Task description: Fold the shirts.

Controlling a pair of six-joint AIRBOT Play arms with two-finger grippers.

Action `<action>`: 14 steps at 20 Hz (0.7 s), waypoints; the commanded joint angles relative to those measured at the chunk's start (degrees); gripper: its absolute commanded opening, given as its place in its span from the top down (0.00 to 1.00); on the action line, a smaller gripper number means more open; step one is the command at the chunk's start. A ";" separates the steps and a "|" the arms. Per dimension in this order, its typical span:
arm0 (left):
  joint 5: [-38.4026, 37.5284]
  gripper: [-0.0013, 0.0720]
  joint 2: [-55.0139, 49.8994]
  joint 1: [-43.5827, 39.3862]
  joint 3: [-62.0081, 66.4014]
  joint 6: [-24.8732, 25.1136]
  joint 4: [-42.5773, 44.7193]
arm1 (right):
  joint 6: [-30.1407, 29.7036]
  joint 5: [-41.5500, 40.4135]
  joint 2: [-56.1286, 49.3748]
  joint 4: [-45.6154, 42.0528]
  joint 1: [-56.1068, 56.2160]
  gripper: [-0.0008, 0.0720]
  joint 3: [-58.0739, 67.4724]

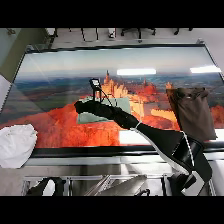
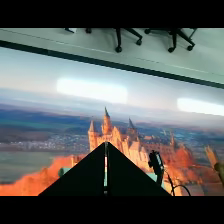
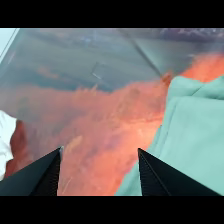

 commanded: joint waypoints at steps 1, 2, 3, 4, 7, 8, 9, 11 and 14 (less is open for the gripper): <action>-4.70 0.97 4.35 1.51 -9.64 1.11 -0.15 | 1.16 -7.15 3.48 -4.81 -5.77 0.26 0.07; -5.31 0.97 4.55 1.51 -11.41 1.20 -0.42 | 1.16 -12.68 6.16 -6.05 -9.94 0.26 0.07; -5.29 0.97 4.48 1.44 -12.37 1.55 -0.42 | 1.18 -19.43 9.29 -6.86 -15.28 0.26 0.07; -4.94 0.97 4.07 1.44 -12.55 1.75 -0.46 | 1.31 -25.33 11.58 -6.80 -20.26 0.26 0.07; -4.15 0.97 2.49 1.44 -12.50 2.23 -2.19 | 6.10 -43.69 14.27 -7.89 -35.65 0.26 -0.02; -3.87 0.97 2.12 1.44 -12.50 2.36 -2.12 | 7.30 -49.11 13.35 -7.82 -39.54 0.26 -0.57; -3.56 0.97 1.95 1.44 -12.50 2.45 -2.01 | 7.61 -53.22 11.96 -7.63 -42.27 0.26 -1.64; -3.43 0.97 1.66 1.44 -12.50 2.54 -1.99 | 7.52 -57.57 7.89 -7.19 -44.26 0.26 -3.23; -3.37 0.97 1.73 1.46 -12.50 2.54 -1.97 | 5.73 -57.46 1.14 -3.65 -43.04 0.26 -3.43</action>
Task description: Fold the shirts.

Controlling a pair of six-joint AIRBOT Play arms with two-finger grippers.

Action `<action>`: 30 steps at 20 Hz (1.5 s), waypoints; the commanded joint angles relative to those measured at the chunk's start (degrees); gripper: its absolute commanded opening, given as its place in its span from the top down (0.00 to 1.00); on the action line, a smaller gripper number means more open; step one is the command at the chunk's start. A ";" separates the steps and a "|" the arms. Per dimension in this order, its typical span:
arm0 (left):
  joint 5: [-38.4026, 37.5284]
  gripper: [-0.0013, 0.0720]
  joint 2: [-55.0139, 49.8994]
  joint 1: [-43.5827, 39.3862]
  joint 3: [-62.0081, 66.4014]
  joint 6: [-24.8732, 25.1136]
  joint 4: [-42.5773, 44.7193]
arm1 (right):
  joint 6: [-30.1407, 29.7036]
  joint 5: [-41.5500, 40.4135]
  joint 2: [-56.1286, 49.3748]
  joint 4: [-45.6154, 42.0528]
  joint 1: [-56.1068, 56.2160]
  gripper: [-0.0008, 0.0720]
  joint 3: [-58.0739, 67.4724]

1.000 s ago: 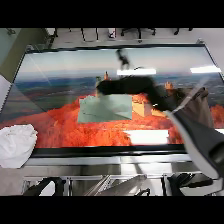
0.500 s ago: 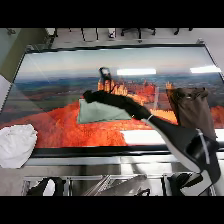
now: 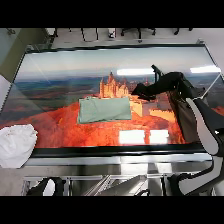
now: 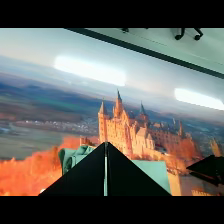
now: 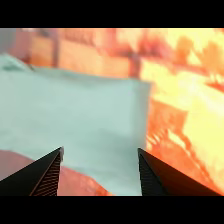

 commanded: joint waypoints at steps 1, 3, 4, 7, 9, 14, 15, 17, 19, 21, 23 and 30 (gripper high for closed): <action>0.26 0.97 -0.15 0.04 -0.11 0.22 -0.09 | -2.12 -4.90 -6.97 5.81 -0.74 0.26 -0.66; 0.22 0.97 -0.15 0.04 -0.11 0.22 -0.09 | -2.16 -3.08 -9.97 6.58 1.31 0.26 -0.63; 0.22 0.97 -0.15 0.04 -0.11 0.24 -0.07 | -2.19 -2.60 -10.99 6.84 2.36 0.26 -0.61; 0.22 0.97 -0.15 0.04 -0.11 0.26 -0.07 | -2.19 -0.09 -12.41 7.06 5.07 0.26 -0.61; 0.22 0.97 -0.15 0.04 -0.11 0.28 -0.07 | -2.19 1.49 -12.41 7.41 6.10 0.49 -0.37; 0.26 0.97 -0.15 0.04 -0.11 0.31 -0.07 | -4.37 1.92 -11.76 8.31 6.21 0.96 2.03; 0.28 0.97 -0.15 0.04 -0.11 0.31 -0.04 | -4.39 1.95 -10.97 8.35 6.14 0.96 2.60; 0.28 0.97 -0.15 0.04 -0.11 0.33 -0.04 | -4.55 1.97 -7.52 8.33 4.52 0.97 3.82; 0.26 0.97 -0.15 0.04 -0.11 0.33 -0.07 | -4.31 1.90 -2.29 8.33 0.17 0.97 5.64; 0.26 0.97 -0.15 0.04 -0.11 0.33 -0.07 | -3.23 1.27 3.67 8.26 -6.40 0.97 7.02; 0.26 0.97 -0.15 0.04 -0.11 0.33 -0.07 | -2.51 -0.35 9.44 8.11 -14.49 0.97 7.41; 0.26 0.97 -0.15 0.04 -0.11 0.35 -0.07 | 2.97 -13.27 22.38 5.97 -44.15 0.97 7.39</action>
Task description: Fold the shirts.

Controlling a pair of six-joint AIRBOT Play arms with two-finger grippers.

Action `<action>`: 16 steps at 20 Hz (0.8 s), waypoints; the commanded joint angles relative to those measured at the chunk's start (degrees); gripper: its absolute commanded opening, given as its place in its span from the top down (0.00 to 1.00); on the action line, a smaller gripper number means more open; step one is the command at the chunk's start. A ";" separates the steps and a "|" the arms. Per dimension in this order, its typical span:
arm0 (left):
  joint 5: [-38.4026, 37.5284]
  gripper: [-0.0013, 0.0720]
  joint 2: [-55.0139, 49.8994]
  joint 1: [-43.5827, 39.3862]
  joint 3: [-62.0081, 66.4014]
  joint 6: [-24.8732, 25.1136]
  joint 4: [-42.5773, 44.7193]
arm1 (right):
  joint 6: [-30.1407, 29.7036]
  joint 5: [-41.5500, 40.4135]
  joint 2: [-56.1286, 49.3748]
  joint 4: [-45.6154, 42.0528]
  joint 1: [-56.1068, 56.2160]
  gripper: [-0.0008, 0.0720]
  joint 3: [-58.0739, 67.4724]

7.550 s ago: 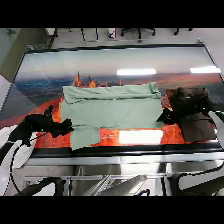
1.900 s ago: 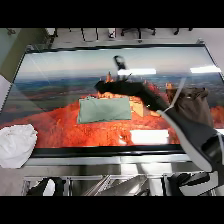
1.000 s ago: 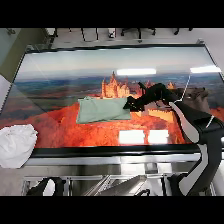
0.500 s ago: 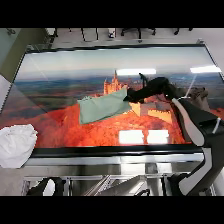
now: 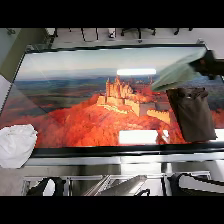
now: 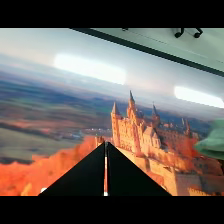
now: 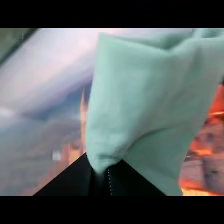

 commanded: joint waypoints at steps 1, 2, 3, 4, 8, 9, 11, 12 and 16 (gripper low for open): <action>0.02 0.97 -0.04 0.04 -0.02 0.00 0.00 | 4.31 -10.60 5.09 -3.52 -13.77 0.97 0.11; 0.02 0.97 -0.04 0.04 -0.02 0.00 0.00 | 5.75 -14.03 5.81 -5.95 -16.11 0.97 0.09; 0.02 0.97 -0.04 0.04 -0.02 0.02 0.00 | 6.91 -16.65 6.71 -8.26 -17.62 0.97 -0.07; 0.04 0.97 -0.04 0.04 -0.02 0.90 -0.02 | 8.17 -18.25 8.24 -10.97 -18.58 0.97 -0.83; 0.04 0.97 -0.04 0.00 -0.02 1.40 0.00 | 10.25 -22.53 13.14 -18.40 -18.97 0.96 -5.92; 0.04 0.97 -0.04 0.00 -0.04 1.51 0.02 | 10.45 -24.72 13.22 -19.52 -18.97 0.96 -7.08; 0.24 0.97 -0.04 0.00 -0.02 1.64 0.00 | 10.84 -28.28 13.20 -21.81 -18.97 0.95 -9.92; 0.72 0.97 -0.04 0.00 -0.02 1.64 0.00 | 11.17 -29.07 13.22 -22.82 -18.97 0.79 -11.78; 2.58 0.97 -0.04 0.00 -0.02 1.64 0.00 | 16.48 -29.00 13.09 -29.55 -18.97 0.30 -15.47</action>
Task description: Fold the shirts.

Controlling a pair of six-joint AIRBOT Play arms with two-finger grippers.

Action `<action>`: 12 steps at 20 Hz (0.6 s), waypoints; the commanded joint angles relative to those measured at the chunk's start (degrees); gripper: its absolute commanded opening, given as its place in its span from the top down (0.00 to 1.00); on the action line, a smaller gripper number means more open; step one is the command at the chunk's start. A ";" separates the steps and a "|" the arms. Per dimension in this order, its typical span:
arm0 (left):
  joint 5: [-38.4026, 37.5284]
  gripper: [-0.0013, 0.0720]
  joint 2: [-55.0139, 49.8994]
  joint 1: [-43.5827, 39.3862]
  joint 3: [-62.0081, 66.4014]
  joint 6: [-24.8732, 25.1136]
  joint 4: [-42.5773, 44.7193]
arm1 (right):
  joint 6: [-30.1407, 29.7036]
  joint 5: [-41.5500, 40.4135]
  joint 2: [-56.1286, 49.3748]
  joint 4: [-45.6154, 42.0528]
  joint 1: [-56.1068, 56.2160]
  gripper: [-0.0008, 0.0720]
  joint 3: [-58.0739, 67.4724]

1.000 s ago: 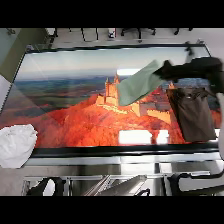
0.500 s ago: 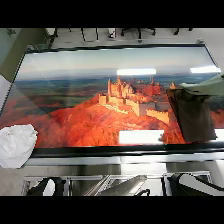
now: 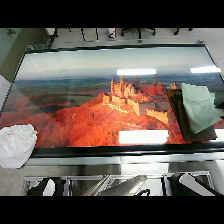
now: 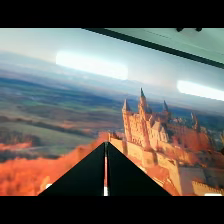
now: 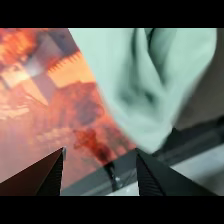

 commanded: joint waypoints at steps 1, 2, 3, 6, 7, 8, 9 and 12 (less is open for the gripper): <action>1.27 0.97 -0.04 0.00 -0.02 0.11 0.00 | 3.87 -1.31 0.13 -5.68 -0.11 0.30 -2.05; 1.18 0.97 -0.04 0.00 -0.04 0.11 -0.02 | 3.85 -0.42 0.15 -5.66 -0.04 0.31 -1.46; 1.18 0.97 -0.04 0.00 -0.02 0.09 -0.02 | 3.85 0.33 0.24 -5.29 0.09 0.32 -0.55; 1.22 0.96 -0.07 0.00 -0.02 0.04 -0.17 | 2.49 2.84 0.33 0.57 1.90 0.67 2.32; 1.25 0.96 -0.07 0.00 -0.04 0.02 -0.17 | 0.59 4.42 0.63 3.96 3.21 0.87 2.71; 1.29 0.96 -0.07 -0.04 -0.04 0.00 -0.24 | -0.63 6.36 1.11 6.60 4.94 0.87 2.69; 1.44 0.97 -0.07 -0.66 -0.09 0.00 -0.61 | -2.19 8.59 1.84 7.96 7.54 0.97 2.69; 0.66 0.97 0.83 -7.43 -4.04 -1.27 -1.14 | -5.64 14.19 5.35 7.56 18.49 0.96 1.64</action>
